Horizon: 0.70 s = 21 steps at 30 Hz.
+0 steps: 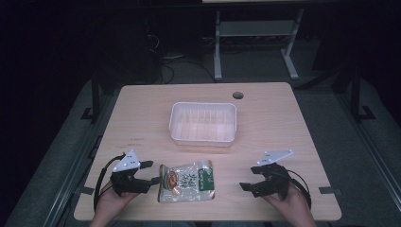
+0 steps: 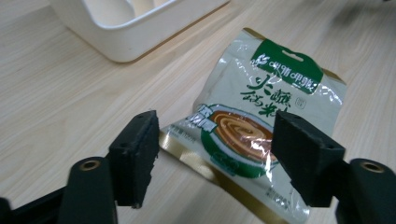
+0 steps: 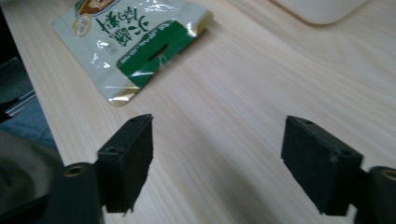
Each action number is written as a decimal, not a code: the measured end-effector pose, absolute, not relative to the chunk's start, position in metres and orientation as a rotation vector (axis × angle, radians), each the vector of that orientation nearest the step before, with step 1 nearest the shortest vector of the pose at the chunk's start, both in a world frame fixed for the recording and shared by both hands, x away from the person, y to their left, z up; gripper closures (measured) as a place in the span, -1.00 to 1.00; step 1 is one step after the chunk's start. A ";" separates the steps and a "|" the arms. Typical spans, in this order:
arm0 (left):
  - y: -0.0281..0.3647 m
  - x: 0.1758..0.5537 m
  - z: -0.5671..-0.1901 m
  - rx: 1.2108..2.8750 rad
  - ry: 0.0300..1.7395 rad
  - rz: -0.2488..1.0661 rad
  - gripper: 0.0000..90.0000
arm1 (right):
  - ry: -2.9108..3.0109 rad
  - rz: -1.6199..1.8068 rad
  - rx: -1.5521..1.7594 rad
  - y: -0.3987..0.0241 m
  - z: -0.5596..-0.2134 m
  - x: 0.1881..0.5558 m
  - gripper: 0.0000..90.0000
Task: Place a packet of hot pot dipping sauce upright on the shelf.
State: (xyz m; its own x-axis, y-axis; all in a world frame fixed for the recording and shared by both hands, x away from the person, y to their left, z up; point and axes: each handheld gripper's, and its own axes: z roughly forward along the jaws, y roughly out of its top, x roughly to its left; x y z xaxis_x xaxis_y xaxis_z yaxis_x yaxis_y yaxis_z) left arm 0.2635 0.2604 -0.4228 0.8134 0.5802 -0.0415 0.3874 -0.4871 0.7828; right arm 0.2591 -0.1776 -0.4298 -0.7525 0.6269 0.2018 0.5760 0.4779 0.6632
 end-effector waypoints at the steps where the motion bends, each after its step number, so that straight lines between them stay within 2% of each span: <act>1: 0.259 0.264 -0.423 2.143 0.709 0.286 -0.15 | 2.661 1.128 1.054 -0.168 -0.429 0.261 -0.38; 18: 0.244 0.272 -0.431 2.238 0.674 0.207 0.50 | 2.798 1.036 1.065 -0.098 -0.429 0.304 -0.12; 21: 0.243 0.274 -0.433 2.253 0.673 0.203 0.51 | 2.810 1.010 1.084 -0.091 -0.431 0.310 -0.10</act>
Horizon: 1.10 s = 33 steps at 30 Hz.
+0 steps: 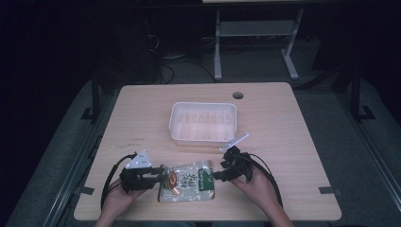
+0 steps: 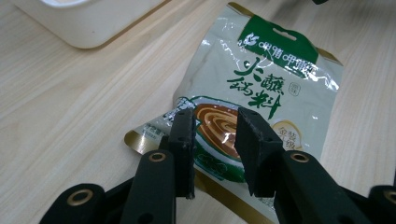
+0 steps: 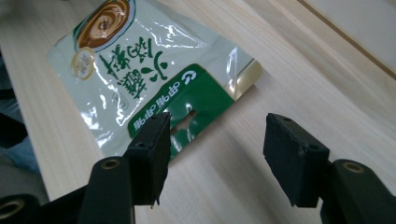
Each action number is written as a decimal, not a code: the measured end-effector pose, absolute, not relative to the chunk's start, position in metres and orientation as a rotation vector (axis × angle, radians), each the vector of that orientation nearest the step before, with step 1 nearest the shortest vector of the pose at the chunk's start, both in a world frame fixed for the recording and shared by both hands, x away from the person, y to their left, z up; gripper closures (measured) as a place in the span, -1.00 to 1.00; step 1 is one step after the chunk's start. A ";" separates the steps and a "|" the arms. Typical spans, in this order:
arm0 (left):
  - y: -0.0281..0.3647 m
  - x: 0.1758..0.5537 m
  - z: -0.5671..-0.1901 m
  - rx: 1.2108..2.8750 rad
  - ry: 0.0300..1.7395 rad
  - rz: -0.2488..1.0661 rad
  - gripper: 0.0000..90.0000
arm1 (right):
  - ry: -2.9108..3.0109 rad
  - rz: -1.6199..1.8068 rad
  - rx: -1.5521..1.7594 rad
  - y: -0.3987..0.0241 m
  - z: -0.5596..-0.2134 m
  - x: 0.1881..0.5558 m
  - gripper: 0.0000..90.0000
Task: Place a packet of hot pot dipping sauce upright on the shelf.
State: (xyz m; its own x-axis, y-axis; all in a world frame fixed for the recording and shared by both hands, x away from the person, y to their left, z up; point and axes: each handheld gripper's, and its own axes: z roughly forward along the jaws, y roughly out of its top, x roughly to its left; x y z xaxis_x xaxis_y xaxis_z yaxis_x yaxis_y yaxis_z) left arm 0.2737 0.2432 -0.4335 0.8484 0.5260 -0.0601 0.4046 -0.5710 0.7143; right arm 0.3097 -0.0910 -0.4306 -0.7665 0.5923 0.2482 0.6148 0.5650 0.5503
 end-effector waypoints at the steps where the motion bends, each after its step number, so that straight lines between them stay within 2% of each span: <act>1: 0.243 0.274 -0.433 2.253 0.673 0.203 0.52 | -2.748 -0.988 -1.060 -0.091 -0.431 0.310 -0.10; 12: 0.232 0.275 -0.442 2.324 0.641 0.165 0.62 | -2.684 -0.941 -1.112 -0.078 -0.444 0.327 -0.08; 21: 0.227 0.276 -0.449 2.366 0.638 0.151 0.62 | -2.624 -0.908 -1.141 -0.077 -0.452 0.333 -0.06; 33: 0.229 0.279 -0.452 2.363 0.654 0.129 0.60 | -2.524 -0.936 -1.097 -0.073 -0.456 0.334 0.10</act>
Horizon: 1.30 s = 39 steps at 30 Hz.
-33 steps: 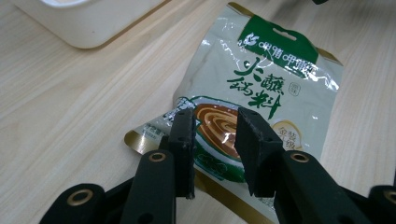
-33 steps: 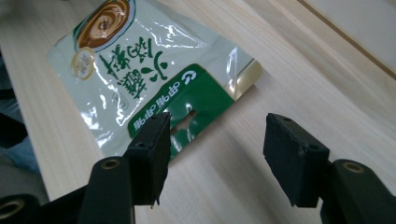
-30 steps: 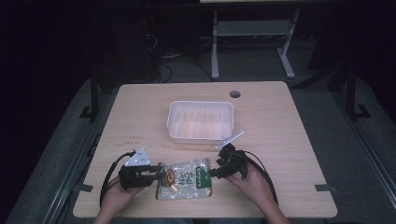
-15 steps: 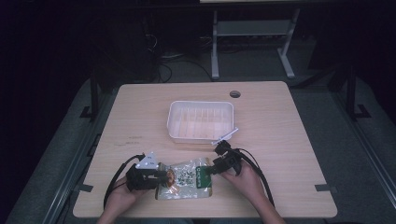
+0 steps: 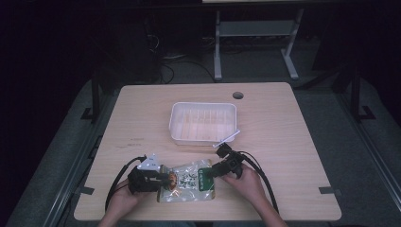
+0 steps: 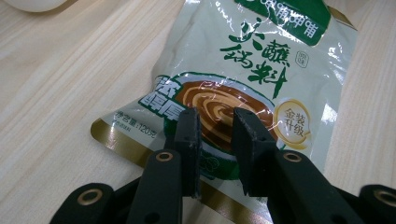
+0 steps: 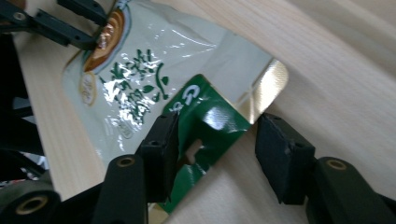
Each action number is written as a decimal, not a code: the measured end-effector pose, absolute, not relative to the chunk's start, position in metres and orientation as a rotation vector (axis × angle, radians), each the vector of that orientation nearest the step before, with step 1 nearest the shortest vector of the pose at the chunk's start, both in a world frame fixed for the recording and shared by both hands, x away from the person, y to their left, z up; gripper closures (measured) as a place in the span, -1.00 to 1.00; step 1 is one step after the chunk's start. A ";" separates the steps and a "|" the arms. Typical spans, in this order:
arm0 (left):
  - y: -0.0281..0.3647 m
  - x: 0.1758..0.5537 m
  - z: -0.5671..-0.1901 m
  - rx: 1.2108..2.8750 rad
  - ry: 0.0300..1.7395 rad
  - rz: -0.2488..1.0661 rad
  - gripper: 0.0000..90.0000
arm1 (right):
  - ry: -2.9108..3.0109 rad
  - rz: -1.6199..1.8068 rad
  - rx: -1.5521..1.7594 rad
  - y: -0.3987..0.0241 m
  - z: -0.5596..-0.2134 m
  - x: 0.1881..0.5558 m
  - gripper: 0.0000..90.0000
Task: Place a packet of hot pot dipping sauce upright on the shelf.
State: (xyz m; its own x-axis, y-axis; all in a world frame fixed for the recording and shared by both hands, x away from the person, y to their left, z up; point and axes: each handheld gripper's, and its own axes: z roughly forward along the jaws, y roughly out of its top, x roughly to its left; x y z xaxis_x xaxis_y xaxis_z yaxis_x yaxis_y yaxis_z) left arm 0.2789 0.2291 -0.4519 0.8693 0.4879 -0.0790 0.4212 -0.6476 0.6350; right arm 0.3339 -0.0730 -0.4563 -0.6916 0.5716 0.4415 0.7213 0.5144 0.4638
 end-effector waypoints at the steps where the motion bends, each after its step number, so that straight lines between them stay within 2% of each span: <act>1: 0.229 0.279 -0.452 2.365 0.655 0.129 0.59 | -2.509 -0.941 -1.092 -0.073 -0.456 0.334 0.12; 7: 0.228 0.279 -0.453 2.368 0.655 0.135 0.59 | -2.346 -0.982 -1.030 -0.070 -0.458 0.335 0.37; 14: 0.228 0.279 -0.453 2.365 0.656 0.137 0.59 | -2.382 -0.921 -1.000 -0.049 -0.459 0.334 0.52; 15: 0.228 0.278 -0.453 2.365 0.657 0.145 0.57 | -2.408 -0.876 -1.017 -0.045 -0.460 0.334 0.69; 19: 0.227 0.277 -0.452 2.380 0.646 0.189 0.47 | -2.407 -0.847 -1.052 -0.043 -0.459 0.334 0.91; 27: 0.238 0.276 -0.442 2.298 0.686 0.265 0.33 | -2.438 -0.795 -1.081 -0.038 -0.443 0.329 0.98; 39: 0.259 0.277 -0.438 2.201 0.782 0.336 0.18 | -2.486 -0.790 -1.089 -0.028 -0.390 0.321 0.99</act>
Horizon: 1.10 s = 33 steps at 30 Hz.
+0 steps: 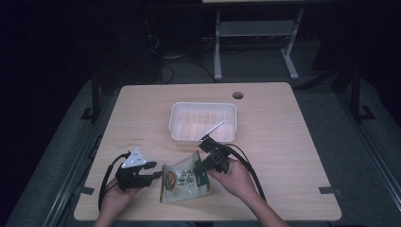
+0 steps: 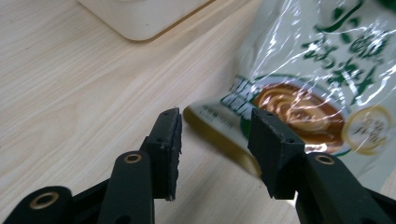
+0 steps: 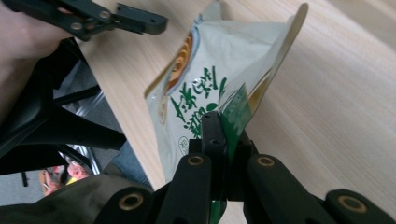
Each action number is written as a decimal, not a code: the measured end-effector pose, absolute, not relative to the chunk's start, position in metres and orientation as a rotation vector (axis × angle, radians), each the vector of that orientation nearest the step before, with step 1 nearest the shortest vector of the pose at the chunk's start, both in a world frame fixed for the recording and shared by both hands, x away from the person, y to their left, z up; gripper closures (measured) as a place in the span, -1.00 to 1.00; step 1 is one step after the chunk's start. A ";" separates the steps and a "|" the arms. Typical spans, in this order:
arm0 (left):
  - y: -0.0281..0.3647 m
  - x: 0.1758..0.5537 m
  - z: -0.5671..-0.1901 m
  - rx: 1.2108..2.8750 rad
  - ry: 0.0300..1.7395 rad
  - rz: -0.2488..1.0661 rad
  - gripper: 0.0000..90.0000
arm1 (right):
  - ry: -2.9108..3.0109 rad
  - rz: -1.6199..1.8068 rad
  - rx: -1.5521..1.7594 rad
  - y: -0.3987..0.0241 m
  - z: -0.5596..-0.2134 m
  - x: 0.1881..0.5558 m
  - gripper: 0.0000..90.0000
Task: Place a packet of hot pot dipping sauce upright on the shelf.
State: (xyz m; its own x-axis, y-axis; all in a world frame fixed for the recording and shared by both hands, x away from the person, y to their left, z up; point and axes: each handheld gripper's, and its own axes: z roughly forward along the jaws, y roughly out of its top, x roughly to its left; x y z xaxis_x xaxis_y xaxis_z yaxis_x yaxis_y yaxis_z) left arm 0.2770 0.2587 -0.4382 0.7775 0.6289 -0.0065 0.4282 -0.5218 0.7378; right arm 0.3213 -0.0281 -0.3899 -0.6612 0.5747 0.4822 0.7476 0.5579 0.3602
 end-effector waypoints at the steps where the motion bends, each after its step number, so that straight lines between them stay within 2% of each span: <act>1: 0.259 0.277 -0.438 2.198 0.788 0.340 0.18 | -2.494 -0.791 -1.083 -0.028 -0.385 0.320 0.99; 12: 0.267 0.278 -0.438 2.185 0.827 0.372 0.12 | -2.616 -0.747 -1.104 -0.026 -0.323 0.313 0.99; 21: 0.271 0.278 -0.438 2.179 0.843 0.389 0.10 | -2.714 -0.620 -1.162 -0.028 -0.290 0.313 0.99; 28: 0.272 0.278 -0.437 2.166 0.876 0.436 -0.09 | -2.716 -0.592 -1.237 -0.039 -0.260 0.324 0.99; 33: 0.273 0.278 -0.437 2.166 0.887 0.439 -0.14 | -2.713 -0.592 -1.300 -0.045 -0.247 0.337 0.99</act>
